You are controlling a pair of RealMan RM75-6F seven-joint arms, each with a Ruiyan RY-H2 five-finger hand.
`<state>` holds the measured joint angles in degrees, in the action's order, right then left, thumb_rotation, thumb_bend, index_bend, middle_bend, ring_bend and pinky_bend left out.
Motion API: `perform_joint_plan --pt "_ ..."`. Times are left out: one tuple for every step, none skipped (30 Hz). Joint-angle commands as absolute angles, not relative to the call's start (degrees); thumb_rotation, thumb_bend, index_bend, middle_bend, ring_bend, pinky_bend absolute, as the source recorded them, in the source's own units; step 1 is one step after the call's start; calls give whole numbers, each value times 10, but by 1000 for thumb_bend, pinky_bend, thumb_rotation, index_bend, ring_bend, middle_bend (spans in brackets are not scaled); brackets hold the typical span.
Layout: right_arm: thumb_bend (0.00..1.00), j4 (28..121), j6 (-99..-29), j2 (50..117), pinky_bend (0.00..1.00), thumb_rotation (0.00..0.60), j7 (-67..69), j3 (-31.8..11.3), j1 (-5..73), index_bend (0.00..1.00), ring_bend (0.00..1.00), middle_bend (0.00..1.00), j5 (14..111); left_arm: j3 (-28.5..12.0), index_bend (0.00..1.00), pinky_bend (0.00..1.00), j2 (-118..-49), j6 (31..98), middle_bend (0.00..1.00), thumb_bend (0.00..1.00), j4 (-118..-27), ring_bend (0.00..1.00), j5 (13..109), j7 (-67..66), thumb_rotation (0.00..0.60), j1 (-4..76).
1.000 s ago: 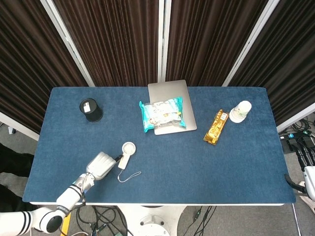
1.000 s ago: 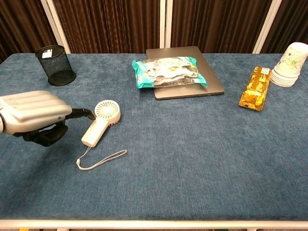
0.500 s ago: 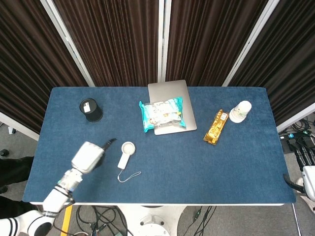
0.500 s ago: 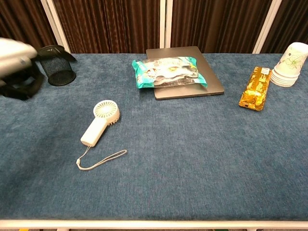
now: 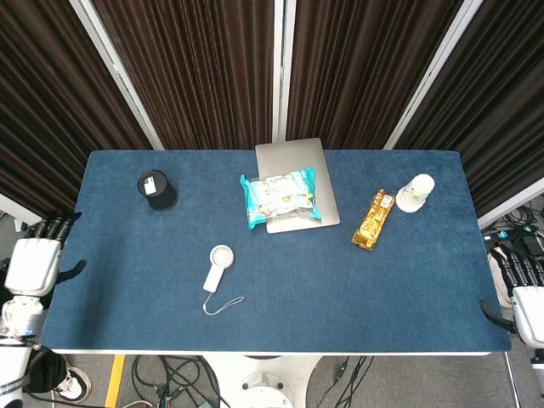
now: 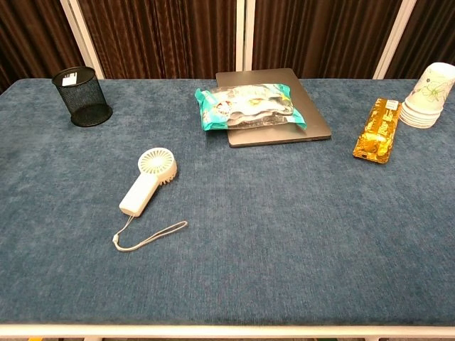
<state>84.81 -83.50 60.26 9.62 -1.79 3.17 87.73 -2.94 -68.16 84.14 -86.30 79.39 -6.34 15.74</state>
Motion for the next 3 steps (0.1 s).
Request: perform_joint_plan --pt "203 847 -838 604 0 600 94 -18 31 0 0 0 876 -23 137 144 -681 867 35 0 -852 0 814 -43 600 139" --pt "203 846 -837 604 0 600 95 -19 30 0 0 0 874 -23 136 144 -682 870 35 0 -851 0 817 -40 600 137" --pt "203 845 -836 602 0 600 96 -19 30 0 0 0 873 -22 136 144 -681 871 35 0 -852 0 820 -39 600 135"
